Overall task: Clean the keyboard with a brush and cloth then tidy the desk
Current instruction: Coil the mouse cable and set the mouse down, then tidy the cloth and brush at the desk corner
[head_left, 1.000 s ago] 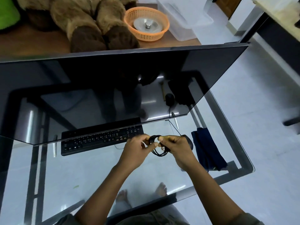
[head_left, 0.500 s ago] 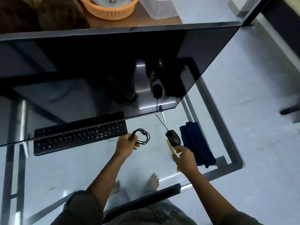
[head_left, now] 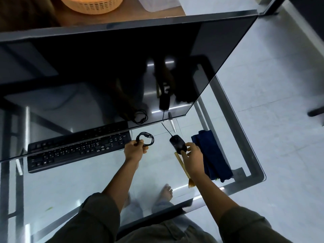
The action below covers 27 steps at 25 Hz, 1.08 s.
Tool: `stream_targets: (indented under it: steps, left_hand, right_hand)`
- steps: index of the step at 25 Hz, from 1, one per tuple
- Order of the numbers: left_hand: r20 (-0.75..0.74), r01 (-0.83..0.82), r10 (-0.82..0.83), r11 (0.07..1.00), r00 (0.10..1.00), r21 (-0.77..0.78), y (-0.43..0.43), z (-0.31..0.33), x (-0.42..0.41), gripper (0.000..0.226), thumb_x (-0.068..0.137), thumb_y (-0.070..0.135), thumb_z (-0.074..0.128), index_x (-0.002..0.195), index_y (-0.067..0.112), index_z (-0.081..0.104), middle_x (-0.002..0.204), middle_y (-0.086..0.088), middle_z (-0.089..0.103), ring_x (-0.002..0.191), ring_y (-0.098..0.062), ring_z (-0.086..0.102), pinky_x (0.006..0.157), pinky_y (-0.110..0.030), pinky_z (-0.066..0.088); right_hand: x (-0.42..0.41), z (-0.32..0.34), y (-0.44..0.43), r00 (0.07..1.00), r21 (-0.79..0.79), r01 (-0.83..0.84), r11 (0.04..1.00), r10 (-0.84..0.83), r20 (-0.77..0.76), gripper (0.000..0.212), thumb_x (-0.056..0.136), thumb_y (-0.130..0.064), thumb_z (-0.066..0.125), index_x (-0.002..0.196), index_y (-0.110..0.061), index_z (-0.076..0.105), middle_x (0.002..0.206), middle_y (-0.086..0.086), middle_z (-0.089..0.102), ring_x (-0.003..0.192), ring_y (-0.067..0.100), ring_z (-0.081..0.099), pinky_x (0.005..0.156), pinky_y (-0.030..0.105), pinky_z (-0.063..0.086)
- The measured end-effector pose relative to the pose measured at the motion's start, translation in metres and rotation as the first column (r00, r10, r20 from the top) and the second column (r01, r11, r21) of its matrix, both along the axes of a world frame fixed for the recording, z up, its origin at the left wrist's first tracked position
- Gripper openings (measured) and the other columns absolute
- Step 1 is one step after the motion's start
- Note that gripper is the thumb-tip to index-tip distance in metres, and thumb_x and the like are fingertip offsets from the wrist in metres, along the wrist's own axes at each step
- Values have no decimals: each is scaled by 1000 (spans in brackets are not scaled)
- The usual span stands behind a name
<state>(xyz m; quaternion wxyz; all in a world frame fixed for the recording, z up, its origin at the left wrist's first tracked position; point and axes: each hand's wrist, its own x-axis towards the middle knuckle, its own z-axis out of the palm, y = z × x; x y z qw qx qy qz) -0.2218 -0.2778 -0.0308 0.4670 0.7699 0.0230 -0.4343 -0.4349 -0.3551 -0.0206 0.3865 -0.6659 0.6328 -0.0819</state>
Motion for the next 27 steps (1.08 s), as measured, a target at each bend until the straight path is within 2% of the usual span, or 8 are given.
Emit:
stream_targets:
  steps: [3, 10, 13, 17, 20, 22, 24, 27]
  left_hand:
    - [-26, -104, 103, 994, 994, -24, -13, -1, 1, 17, 99, 15, 60, 87, 2, 60, 72, -10, 68, 59, -12, 67, 71, -30, 60]
    - [26, -271, 271, 962, 962, -13, -41, 2, 6, 26, 94, 11, 66, 70, 4, 59, 66, -11, 67, 50, -8, 68, 58, -23, 60]
    - [65, -251, 248, 967, 967, 37, -41, 0, 9, 29, 92, 18, 70, 68, 5, 61, 65, -10, 70, 51, -9, 68, 64, -28, 61]
    - [152, -35, 14, 991, 988, 132, -25, 9, -4, 45, 88, 42, 67, 87, -2, 63, 70, -9, 72, 83, -30, 73, 82, -38, 58]
    - [368, 151, -269, 936, 890, 319, -8, 25, -35, 63, 91, 45, 63, 128, -5, 55, 120, -16, 68, 118, -34, 60, 97, -42, 49]
    - [453, 267, -384, 916, 805, 301, -12, 37, -63, 55, 93, 37, 63, 135, 2, 52, 126, -11, 65, 118, -30, 60, 92, -35, 47]
    - [468, 444, -491, 870, 735, 215, -28, 40, -84, 37, 94, 33, 63, 122, 9, 62, 116, -7, 71, 104, -25, 66, 81, -26, 47]
    - [419, 632, -634, 757, 650, 167, -70, 36, -113, 27, 95, 34, 62, 111, 13, 65, 108, -6, 72, 100, -23, 64, 82, -34, 53]
  right_hand:
    - [32, -4, -15, 999, 31, -9, 999, 8, 36, 26, 91, -15, 67, 114, -20, 57, 109, 4, 60, 83, 16, 65, 69, 28, 59]
    - [88, -11, -35, 996, 18, -71, 997, 70, 52, 23, 92, -23, 67, 109, -18, 52, 97, 7, 66, 82, 22, 63, 67, 30, 50]
    - [93, -10, -36, 991, 15, -101, 995, 100, 89, 28, 91, -25, 69, 112, -16, 54, 97, 7, 67, 85, 22, 65, 72, 33, 55]
    - [61, -3, -33, 988, -43, -107, 993, 111, 108, 26, 92, -31, 67, 115, -22, 58, 100, -1, 65, 83, 15, 63, 69, 32, 58]
    - [5, 3, -24, 995, -137, -62, 989, 73, 75, 23, 93, -25, 68, 115, -22, 61, 108, -2, 60, 92, 11, 57, 76, 25, 57]
    - [-41, 6, -18, 1000, -188, -12, 982, 8, -22, 28, 90, -22, 71, 116, -20, 62, 114, 1, 57, 103, 16, 56, 91, 35, 54]
    - [-78, 6, -12, 988, -174, 25, 984, -51, -148, 34, 85, -26, 76, 116, -21, 61, 119, 4, 56, 112, 23, 53, 98, 43, 50]
    - [-124, 2, -6, 964, -93, 49, 994, -71, -256, 41, 82, -31, 78, 116, -26, 57, 123, 3, 54, 117, 24, 50, 101, 48, 47]
